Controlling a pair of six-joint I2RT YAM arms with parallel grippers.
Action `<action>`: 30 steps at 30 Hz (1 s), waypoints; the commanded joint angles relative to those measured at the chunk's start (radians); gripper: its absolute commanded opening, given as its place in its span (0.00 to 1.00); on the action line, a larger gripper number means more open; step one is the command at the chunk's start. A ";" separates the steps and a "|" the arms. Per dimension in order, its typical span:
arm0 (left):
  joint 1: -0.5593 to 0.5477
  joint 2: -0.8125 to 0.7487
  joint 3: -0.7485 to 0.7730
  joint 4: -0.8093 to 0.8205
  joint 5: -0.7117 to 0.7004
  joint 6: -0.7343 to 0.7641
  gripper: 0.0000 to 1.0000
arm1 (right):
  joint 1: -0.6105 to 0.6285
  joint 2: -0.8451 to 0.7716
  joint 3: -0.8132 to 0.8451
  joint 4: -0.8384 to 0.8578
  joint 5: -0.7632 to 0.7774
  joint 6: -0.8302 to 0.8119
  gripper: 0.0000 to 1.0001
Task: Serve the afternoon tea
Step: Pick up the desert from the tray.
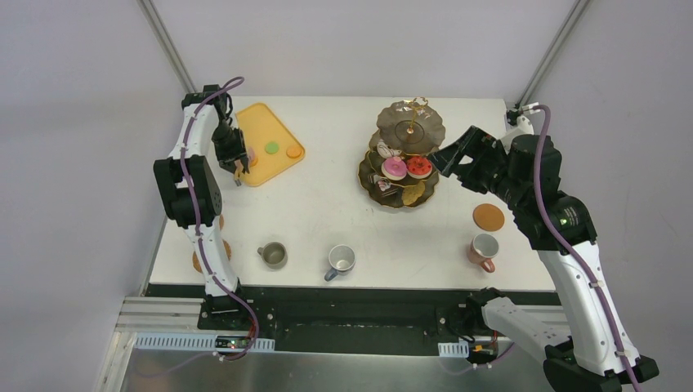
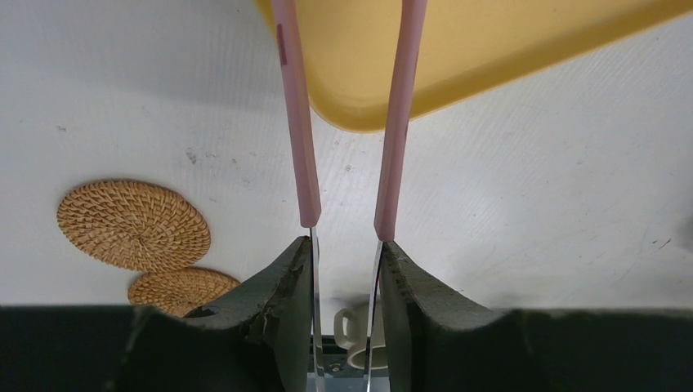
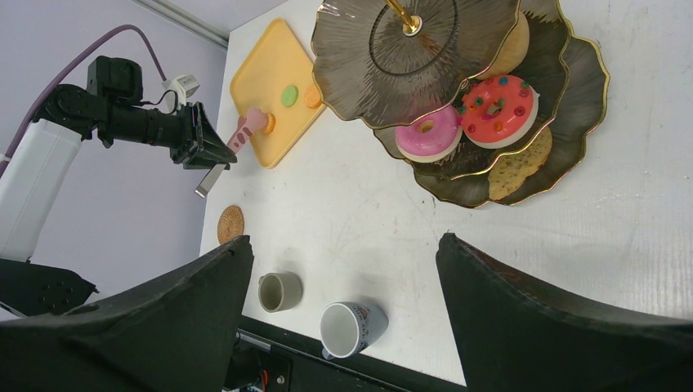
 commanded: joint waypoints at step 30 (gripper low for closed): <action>-0.023 0.004 -0.005 -0.013 0.037 0.025 0.35 | -0.004 -0.015 0.008 0.033 -0.009 0.000 0.87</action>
